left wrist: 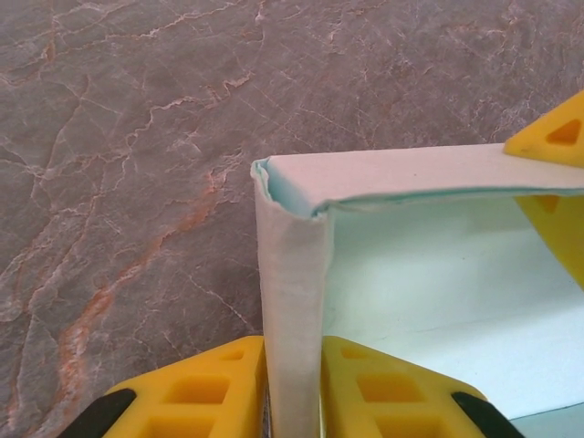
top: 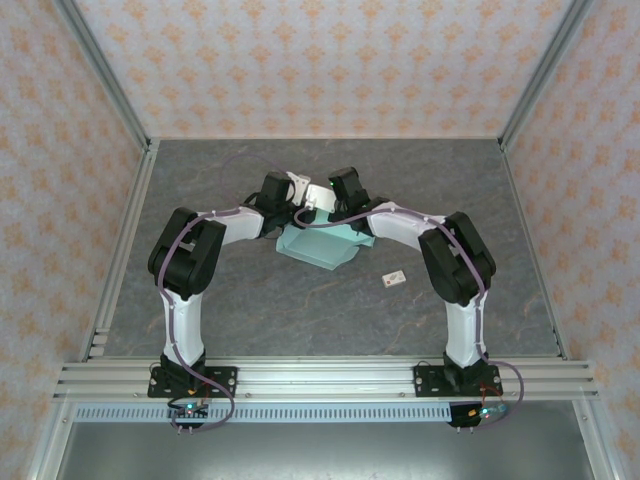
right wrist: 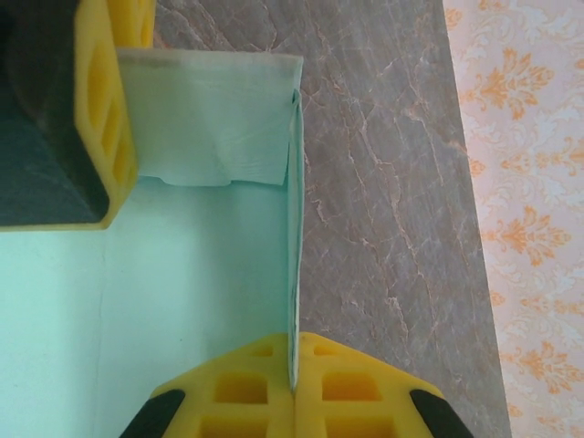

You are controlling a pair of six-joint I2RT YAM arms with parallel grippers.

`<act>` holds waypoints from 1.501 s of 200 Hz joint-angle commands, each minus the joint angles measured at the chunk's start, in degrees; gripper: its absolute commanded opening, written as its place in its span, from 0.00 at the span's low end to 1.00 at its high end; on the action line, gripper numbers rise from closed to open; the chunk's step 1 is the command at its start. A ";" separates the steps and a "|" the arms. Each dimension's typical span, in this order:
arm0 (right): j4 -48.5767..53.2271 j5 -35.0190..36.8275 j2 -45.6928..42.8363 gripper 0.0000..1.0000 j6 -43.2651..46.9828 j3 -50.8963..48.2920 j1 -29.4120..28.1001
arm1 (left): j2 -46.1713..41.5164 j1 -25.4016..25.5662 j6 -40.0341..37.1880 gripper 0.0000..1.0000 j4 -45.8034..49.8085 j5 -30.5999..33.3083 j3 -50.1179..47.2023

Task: Fold the paper box

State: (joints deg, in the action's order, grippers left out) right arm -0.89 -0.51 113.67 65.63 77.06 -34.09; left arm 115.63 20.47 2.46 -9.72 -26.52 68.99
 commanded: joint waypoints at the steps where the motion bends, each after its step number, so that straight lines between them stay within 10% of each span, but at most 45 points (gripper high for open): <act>1: -4.06 -1.09 -3.63 0.02 -2.02 -0.44 -0.76 | -1.49 0.27 -1.78 0.20 1.60 -0.89 1.98; 217: -6.60 -6.32 -8.32 0.03 -11.21 -4.23 -1.74 | -1.20 1.26 3.36 0.06 8.55 27.93 4.49; 300: -6.82 -4.48 -7.39 0.02 -10.89 -3.49 -1.57 | -2.67 -0.25 1.92 0.24 7.96 14.40 2.91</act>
State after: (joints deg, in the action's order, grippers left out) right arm -6.17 -3.20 110.43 56.12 73.38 -34.74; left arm 114.15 22.55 2.87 -3.36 -10.90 72.34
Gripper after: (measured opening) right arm 0.054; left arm 0.218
